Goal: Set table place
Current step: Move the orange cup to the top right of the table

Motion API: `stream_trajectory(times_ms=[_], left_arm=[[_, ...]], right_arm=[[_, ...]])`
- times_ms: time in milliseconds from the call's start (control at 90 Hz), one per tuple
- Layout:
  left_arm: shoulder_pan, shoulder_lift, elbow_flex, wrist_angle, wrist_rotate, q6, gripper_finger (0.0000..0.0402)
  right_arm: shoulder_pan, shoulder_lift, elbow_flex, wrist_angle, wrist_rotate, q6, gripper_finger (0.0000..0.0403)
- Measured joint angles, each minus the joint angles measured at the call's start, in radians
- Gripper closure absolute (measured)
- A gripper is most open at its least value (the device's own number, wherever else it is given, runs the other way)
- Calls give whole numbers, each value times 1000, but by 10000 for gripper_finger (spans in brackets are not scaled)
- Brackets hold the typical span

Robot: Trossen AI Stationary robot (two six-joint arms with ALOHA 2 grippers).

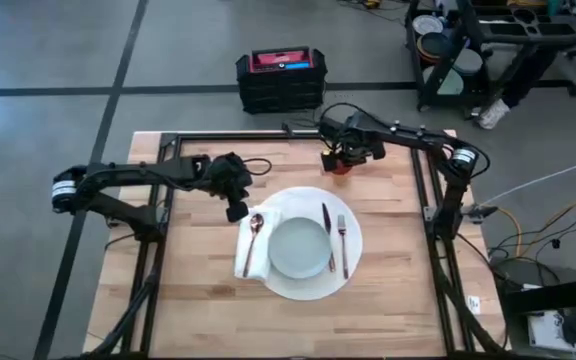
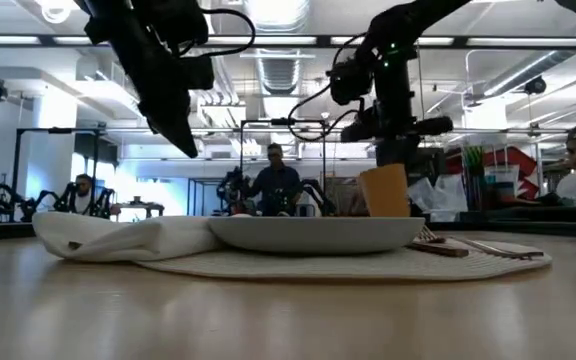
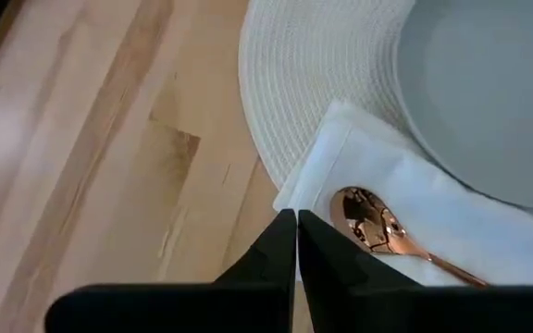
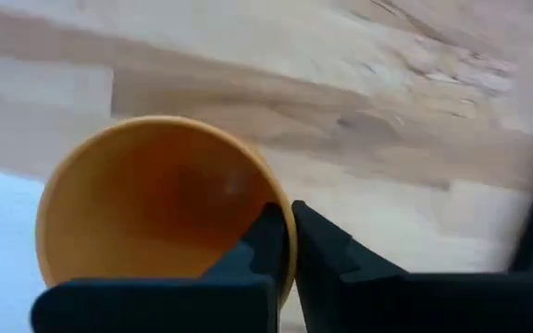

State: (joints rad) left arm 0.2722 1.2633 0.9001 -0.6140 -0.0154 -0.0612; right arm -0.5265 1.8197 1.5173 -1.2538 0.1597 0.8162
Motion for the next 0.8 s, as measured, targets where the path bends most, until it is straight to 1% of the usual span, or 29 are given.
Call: stream_trajectory(times_ms=[156,256,344,433,556,733,800], left_arm=[[0,0,0,-1,0,0,402],[0,0,0,-1,0,15,402],[0,0,0,-4,0,19,402],[0,-1,0,-17,0,20,402],[0,-2,0,-32,0,16,402],[1,-2,0,-31,0,16,402],[1,-2,0,-31,0,15,402]], right_arm=[[20,-37,-8,-78,27,-17,402],[32,-72,-30,-70,22,-14,402],[58,-95,-68,-76,17,26,403],[93,-139,-129,-69,16,77,403],[122,-232,-235,-36,15,168,403],[130,-417,-420,77,-4,306,403],[127,-479,-490,150,-27,352,403]])
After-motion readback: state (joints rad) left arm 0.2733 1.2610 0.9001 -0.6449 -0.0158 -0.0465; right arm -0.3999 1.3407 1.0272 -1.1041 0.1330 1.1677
